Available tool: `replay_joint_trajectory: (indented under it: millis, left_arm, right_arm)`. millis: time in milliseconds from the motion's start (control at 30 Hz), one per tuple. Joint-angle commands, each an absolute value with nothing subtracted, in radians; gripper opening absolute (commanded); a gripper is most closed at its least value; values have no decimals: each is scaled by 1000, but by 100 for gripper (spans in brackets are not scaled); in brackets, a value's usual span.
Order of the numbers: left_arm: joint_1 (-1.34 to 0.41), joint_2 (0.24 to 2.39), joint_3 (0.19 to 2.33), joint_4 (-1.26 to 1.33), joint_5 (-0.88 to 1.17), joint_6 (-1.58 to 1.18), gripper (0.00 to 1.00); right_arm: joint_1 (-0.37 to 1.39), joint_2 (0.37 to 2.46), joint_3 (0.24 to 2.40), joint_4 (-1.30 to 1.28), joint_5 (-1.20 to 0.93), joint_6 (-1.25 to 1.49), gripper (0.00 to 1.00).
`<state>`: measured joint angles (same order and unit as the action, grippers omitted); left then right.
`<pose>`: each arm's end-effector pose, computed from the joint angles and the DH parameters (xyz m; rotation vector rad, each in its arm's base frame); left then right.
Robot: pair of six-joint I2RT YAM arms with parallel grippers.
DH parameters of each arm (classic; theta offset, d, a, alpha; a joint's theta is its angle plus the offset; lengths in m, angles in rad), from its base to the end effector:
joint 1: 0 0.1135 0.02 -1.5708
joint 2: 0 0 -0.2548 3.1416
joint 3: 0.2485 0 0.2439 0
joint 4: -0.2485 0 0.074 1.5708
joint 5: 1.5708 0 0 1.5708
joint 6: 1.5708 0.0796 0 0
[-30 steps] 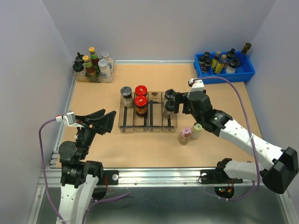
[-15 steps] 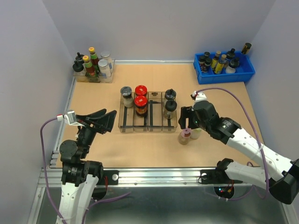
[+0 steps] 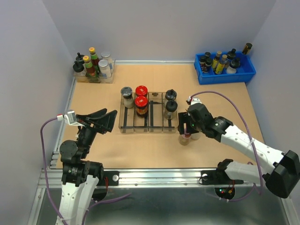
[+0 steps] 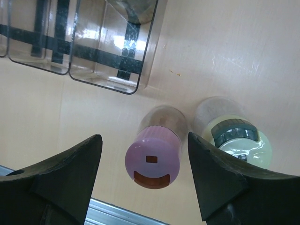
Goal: Organize the condiment bottles
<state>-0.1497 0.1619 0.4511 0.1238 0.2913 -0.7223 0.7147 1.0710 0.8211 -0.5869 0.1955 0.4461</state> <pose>0.1109 -0.0399 0.3398 -0.0804 1.2250 -0.9332 0.1942 0.1480 0.2239 -0.2324 2.3984 0.3101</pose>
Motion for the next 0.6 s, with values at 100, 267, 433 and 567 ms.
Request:
replay_joint_trajectory:
  millis: [100,267,433,567]
  left_arm:
    - [-150,178,445,189,311,-722,99]
    - [-150,190,434,216,322,-730,99]
    - [-150,189,434,215,324,-727,99]
    - [-150,175,423,207,319,-729,99]
  right_arm:
    - [723,1094,795,-623,201,485,78]
    - [724,1115,802,-647,209,505,73]
    - [724,1138,805,-652,192,506,42]
    - [724,1120,839,-696,205,503,9]
